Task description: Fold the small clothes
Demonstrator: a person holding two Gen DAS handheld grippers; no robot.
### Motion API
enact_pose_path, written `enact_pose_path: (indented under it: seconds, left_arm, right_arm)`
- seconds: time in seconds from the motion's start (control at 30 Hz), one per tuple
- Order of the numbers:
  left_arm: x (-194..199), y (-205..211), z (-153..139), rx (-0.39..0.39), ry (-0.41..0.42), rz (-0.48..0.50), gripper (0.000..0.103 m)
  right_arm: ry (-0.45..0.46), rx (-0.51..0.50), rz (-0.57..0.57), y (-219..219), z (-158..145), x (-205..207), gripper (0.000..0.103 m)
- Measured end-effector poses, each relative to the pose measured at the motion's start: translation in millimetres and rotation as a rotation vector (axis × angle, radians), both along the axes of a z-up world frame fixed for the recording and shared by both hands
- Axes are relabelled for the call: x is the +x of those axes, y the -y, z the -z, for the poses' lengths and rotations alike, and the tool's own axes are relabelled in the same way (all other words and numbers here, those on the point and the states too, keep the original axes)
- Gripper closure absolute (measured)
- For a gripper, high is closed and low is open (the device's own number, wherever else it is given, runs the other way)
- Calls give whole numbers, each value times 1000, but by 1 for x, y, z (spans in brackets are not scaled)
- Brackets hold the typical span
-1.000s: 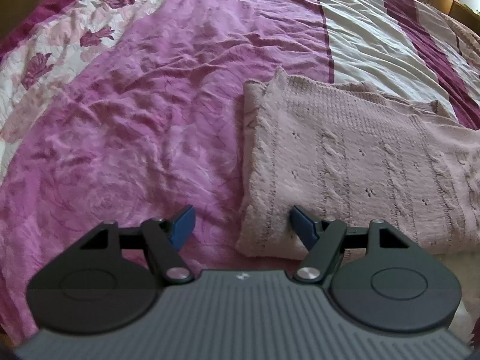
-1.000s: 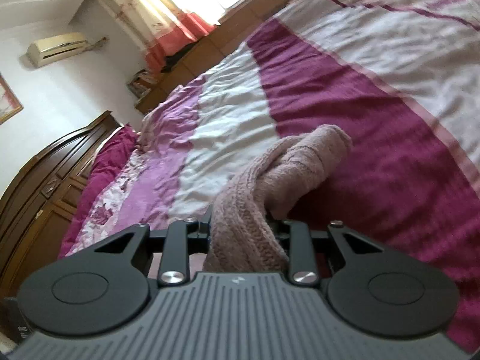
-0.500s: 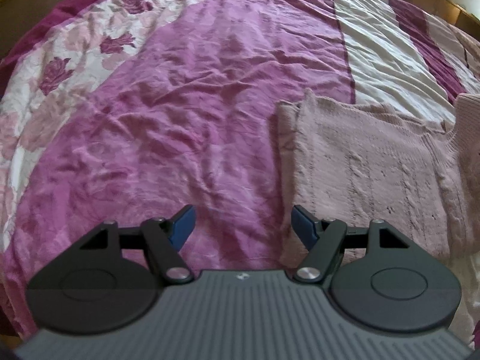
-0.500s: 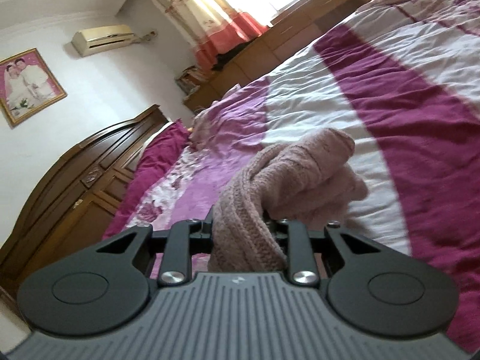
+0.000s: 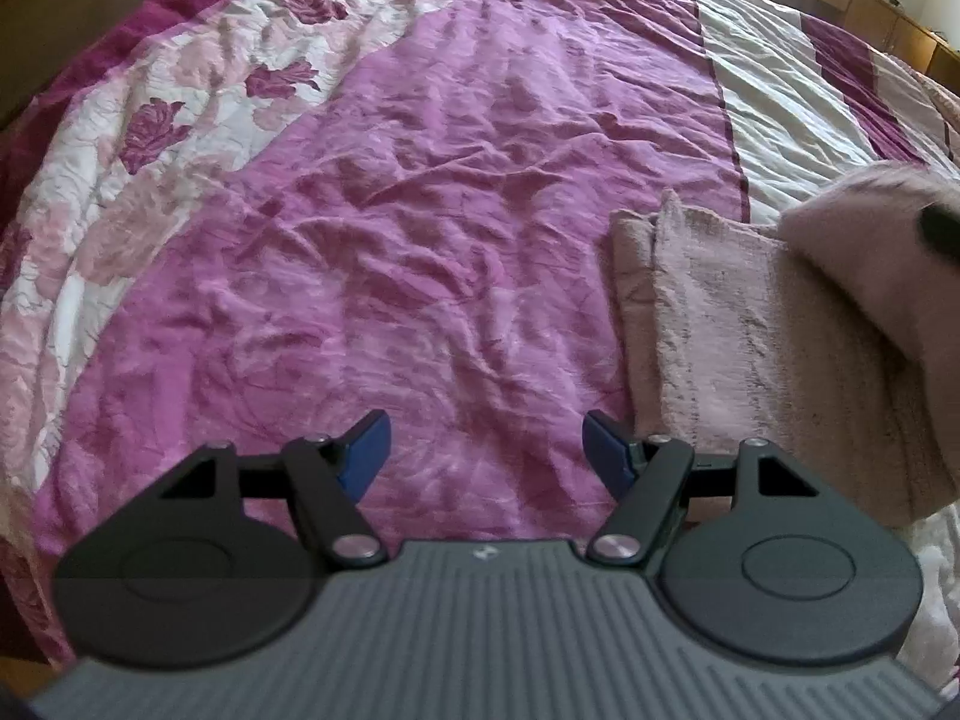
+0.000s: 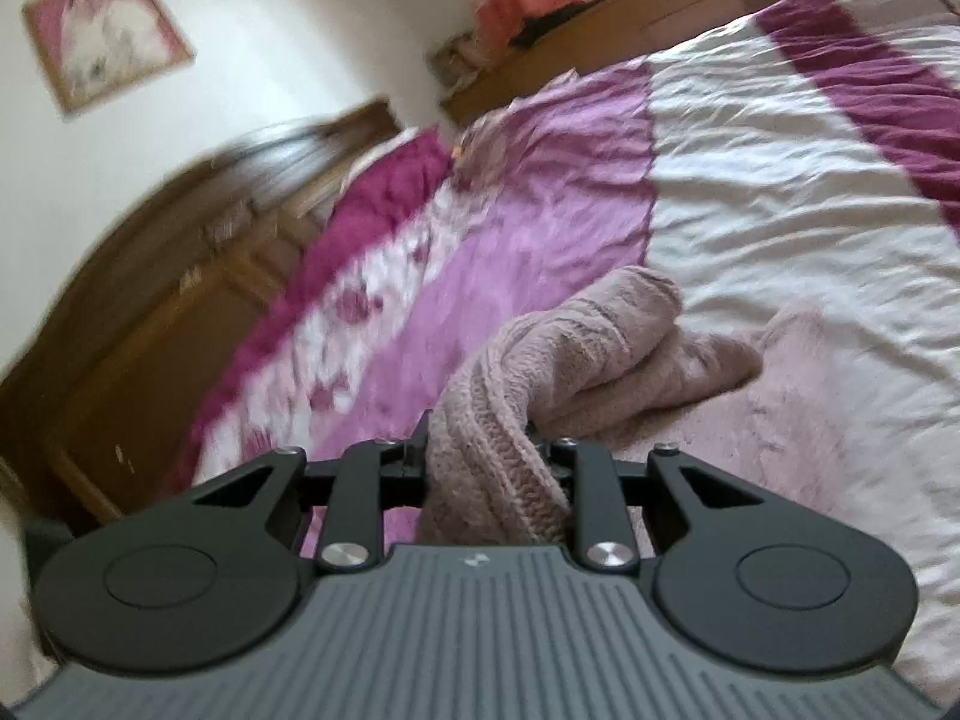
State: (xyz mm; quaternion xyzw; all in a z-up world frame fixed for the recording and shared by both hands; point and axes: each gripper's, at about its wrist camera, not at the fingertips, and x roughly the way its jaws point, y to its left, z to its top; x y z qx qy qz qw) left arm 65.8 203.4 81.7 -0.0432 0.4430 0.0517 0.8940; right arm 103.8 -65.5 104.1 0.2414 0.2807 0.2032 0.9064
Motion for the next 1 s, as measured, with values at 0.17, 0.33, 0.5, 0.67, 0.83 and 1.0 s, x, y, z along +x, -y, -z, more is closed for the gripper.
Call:
enact_pose_path:
  seconds: [0.17,0.33,0.5,0.67,0.83,1.0]
  left_arm:
    - [1,-7,3,-9,4,-8,31]
    - [8,-4,3,-60,18,-13,31]
    - [19,11,-5,-112,50,22,31]
    - [28,30,-14,-179,97,70,31]
    - [43,49,-10,-255,103,115,31]
    - [58,60,3,-323,83,124,33]
  right_arm:
    - [-36,-139,-74,-51,32,4,75]
    - [-71,-243,-119,-77,60,-3,62]
    - [-87,-170,-143,-65,53,-11,43]
    - [-76,-138,-138,-45,32,-28,41]
    - [-56,-128,-64,-8,11,-43,39]
    - [-19,-222,51,23,4,-52,37]
